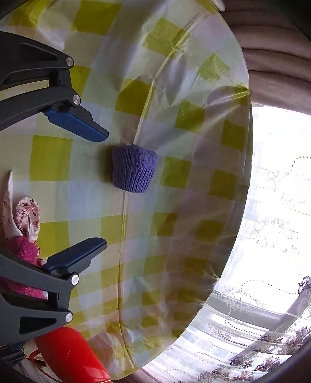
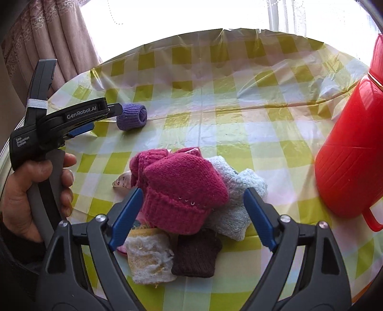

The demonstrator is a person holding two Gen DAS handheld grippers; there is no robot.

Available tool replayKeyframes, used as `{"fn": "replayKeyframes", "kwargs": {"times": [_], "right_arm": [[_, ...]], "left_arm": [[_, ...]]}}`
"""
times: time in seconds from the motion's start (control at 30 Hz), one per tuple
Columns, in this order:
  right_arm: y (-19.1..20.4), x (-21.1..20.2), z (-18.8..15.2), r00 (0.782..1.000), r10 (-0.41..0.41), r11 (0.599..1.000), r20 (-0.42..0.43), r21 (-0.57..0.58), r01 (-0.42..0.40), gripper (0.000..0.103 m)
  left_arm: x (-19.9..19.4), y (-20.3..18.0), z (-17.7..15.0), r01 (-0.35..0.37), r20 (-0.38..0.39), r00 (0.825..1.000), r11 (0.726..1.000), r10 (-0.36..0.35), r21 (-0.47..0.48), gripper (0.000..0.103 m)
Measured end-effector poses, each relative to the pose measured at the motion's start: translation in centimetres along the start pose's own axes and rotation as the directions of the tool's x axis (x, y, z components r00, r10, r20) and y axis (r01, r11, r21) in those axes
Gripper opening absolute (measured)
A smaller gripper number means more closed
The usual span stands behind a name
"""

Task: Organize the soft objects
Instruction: 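Grasp the purple knit cap with the left gripper while the right gripper grasps the pink knit hat, then lift and carry the purple cap and pink hat with both grippers over the box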

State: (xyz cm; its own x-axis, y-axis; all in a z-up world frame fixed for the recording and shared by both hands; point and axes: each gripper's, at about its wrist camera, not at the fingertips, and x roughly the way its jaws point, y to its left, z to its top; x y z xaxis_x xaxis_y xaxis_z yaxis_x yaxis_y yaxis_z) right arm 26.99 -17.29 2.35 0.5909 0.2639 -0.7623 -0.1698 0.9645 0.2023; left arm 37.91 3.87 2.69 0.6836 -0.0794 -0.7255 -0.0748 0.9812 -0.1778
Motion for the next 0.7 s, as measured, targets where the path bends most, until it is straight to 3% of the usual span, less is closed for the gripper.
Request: {"fn": "replayKeyframes", "kwargs": {"times": [0.3,0.33,0.37,0.7], "right_arm": [[-0.4,1.8,0.1,1.0,-0.011,1.0,0.004,-0.016,0.011,0.087],[-0.3,1.9,0.0,1.0,-0.016,1.0,0.003,-0.024,0.016,0.087],[-0.2,2.0,0.0,1.0,-0.018,0.999,0.004,-0.029,0.019,0.087],[0.9,1.8,-0.8,1.0,0.027,0.995,-0.015,-0.092,-0.029,0.049]], "left_arm": [[8.8,1.9,2.6,-0.049,-0.088,0.995,0.999,0.049,0.008,0.083],[9.4,1.9,2.7,-0.055,-0.098,0.994,0.998,0.056,0.019,0.08],[9.9,1.9,2.7,-0.053,-0.106,0.993,0.998,0.055,0.023,0.063],[7.0,1.0,1.0,-0.039,-0.099,0.994,0.999,0.042,0.038,0.058]]}}
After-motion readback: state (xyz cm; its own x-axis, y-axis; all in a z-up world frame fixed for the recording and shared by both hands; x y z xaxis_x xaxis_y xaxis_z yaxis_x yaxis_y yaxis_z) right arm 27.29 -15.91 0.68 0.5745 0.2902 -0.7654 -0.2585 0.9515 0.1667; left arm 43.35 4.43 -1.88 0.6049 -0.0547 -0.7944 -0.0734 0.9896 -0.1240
